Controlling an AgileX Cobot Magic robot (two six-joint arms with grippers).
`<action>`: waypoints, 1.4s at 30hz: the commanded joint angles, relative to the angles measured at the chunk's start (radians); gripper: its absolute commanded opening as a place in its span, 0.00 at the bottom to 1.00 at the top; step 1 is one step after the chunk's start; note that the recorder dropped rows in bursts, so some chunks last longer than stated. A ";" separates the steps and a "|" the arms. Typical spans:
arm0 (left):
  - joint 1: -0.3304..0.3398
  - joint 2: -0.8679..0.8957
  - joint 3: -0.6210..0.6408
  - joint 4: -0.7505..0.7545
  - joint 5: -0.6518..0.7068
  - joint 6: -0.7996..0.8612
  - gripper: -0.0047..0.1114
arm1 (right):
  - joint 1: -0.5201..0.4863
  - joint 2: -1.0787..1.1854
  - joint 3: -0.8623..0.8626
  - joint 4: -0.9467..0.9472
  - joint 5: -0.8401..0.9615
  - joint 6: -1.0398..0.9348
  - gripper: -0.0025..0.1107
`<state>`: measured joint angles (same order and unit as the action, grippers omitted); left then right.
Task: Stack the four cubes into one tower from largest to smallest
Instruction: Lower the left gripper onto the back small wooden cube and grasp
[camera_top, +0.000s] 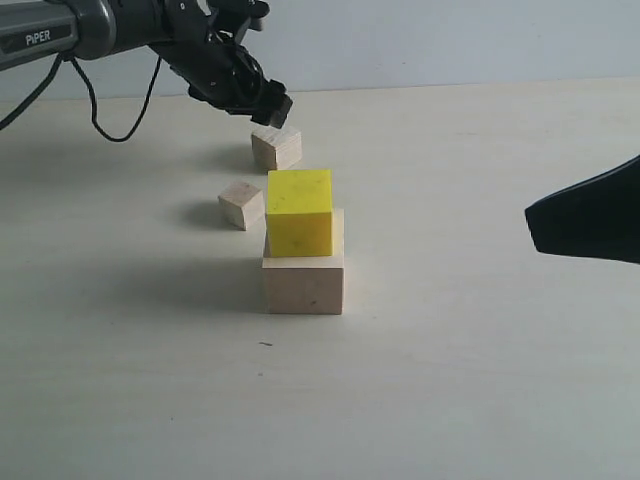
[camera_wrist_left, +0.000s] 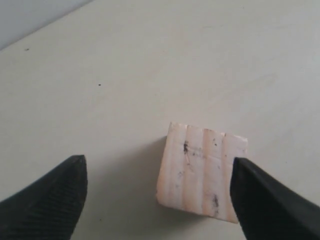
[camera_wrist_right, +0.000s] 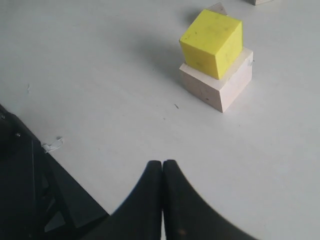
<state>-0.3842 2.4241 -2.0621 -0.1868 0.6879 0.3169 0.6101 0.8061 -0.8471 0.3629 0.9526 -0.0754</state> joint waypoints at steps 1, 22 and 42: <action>-0.004 -0.005 -0.012 0.009 0.003 0.023 0.69 | 0.000 -0.003 0.003 -0.001 -0.027 -0.001 0.02; -0.034 -0.001 -0.012 0.015 -0.011 0.045 0.69 | 0.000 -0.003 0.003 -0.001 -0.021 -0.001 0.02; -0.035 0.066 -0.012 -0.034 -0.041 0.049 0.69 | 0.000 -0.003 0.003 -0.003 -0.043 -0.001 0.02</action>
<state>-0.4140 2.4829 -2.0684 -0.2054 0.6620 0.3619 0.6101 0.8061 -0.8471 0.3629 0.9260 -0.0737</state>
